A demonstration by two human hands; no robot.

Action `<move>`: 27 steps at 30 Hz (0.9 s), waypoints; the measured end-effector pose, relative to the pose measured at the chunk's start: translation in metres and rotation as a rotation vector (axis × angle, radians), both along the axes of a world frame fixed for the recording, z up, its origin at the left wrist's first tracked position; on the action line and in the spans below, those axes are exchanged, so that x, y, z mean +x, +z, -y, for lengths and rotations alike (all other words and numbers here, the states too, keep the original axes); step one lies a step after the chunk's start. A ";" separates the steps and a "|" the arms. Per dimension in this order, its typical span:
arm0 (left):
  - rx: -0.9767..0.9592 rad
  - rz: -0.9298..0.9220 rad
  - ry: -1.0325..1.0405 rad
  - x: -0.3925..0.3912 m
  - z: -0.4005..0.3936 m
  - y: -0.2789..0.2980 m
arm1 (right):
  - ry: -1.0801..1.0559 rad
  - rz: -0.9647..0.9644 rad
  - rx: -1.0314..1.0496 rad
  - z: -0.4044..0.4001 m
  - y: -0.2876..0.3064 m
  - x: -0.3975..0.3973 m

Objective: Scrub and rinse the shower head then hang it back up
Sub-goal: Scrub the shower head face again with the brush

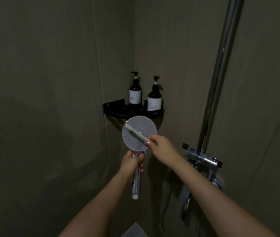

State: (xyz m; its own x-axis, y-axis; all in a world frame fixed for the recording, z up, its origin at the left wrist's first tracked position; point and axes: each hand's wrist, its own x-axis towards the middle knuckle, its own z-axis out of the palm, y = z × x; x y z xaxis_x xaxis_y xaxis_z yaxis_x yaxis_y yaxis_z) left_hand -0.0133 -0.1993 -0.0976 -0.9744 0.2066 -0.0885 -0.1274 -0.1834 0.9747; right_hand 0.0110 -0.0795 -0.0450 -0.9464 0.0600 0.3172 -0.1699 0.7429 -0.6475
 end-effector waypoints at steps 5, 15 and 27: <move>0.015 -0.063 0.011 0.008 0.005 0.031 | -0.391 -0.147 -0.029 -0.011 0.030 0.007; -0.004 -0.161 0.043 0.013 0.016 0.077 | -0.261 -0.168 0.212 0.017 0.082 0.012; 0.000 -0.198 -0.043 0.020 0.020 0.106 | -0.422 -0.248 0.024 0.006 0.108 0.004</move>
State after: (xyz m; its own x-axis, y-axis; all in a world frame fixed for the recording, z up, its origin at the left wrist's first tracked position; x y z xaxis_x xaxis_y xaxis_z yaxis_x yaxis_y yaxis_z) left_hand 0.0064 -0.2196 0.0086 -0.9631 0.2482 0.1038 0.0587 -0.1823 0.9815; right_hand 0.0153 -0.0853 0.0628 -0.7368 0.4119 0.5362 0.0019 0.7943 -0.6076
